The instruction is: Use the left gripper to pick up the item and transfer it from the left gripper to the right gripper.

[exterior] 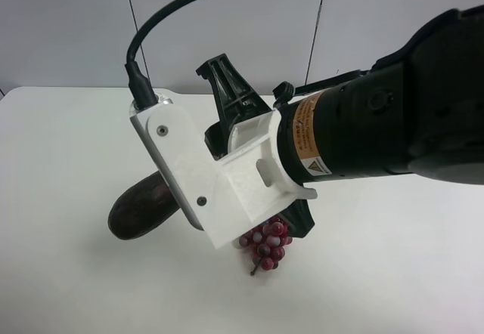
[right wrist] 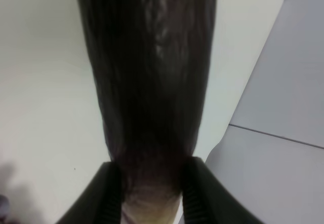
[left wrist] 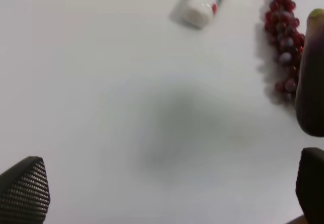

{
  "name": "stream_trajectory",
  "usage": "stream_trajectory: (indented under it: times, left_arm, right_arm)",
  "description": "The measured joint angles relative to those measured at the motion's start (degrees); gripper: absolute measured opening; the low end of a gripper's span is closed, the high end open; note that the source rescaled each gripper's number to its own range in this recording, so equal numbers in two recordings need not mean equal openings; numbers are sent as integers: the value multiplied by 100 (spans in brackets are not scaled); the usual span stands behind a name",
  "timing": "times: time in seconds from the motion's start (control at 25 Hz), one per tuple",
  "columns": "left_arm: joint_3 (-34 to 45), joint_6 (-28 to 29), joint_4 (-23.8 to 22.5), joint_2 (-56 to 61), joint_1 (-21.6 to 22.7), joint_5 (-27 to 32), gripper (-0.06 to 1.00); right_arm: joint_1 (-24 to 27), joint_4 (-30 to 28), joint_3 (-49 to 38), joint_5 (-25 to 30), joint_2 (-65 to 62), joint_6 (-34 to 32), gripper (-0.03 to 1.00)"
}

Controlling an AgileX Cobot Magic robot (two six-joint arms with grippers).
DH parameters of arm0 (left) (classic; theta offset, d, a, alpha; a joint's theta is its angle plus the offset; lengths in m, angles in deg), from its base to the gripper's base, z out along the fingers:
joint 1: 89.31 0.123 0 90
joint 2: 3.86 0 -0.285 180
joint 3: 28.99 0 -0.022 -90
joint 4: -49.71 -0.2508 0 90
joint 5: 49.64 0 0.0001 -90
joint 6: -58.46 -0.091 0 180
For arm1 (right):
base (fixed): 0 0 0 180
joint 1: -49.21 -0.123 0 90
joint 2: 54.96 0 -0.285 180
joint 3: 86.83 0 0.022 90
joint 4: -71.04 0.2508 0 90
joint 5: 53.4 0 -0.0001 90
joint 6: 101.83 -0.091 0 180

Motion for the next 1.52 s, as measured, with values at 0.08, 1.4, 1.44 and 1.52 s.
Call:
stream_trajectory:
  times: [0.08, 1.4, 1.44, 1.52]
  left_arm:
    - [330, 36, -22, 514, 0, 0, 99]
    - [2548, 53, 20, 2328, 0, -896, 100]
    - [2548, 53, 20, 2328, 0, -896, 100]
    - [2548, 53, 20, 2328, 0, -896, 100]
  right_arm:
    - [0, 0, 0, 0, 0, 0, 0]
    - [0, 296, 331, 1246, 6, -2532, 0]
    - [0, 300, 455, 1453, 11, -2886, 0]
    - [80, 353, 763, 1851, 11, -3495, 0]
